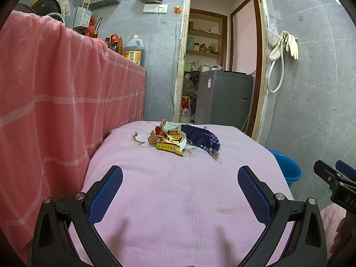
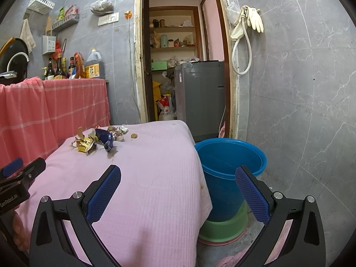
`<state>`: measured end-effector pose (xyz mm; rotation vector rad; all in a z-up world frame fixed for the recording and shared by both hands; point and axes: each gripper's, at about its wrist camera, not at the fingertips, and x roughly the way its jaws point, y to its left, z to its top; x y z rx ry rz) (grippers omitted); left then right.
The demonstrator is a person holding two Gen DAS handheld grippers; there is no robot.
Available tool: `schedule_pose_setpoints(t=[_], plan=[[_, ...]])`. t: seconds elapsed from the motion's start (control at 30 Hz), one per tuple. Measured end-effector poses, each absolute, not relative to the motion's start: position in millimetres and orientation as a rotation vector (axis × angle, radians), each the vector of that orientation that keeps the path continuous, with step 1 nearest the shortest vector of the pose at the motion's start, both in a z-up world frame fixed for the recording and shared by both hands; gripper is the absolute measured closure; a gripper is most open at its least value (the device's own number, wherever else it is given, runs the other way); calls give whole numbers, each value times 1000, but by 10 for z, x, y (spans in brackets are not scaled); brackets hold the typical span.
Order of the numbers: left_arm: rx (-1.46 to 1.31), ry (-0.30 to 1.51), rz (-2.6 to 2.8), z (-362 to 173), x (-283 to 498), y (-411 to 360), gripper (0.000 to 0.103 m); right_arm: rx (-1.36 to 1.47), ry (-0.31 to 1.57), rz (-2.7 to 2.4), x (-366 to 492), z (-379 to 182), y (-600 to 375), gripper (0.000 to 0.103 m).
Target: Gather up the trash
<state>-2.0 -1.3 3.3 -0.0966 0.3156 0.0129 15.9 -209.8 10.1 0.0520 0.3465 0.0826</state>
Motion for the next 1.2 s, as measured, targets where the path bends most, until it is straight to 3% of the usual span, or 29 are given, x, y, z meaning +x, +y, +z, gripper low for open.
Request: schedule_pose_setpoints(t=[1.2], plan=[[-96,308,12,44,-38,-26,2,55,341,85,146,145,-2094,0]])
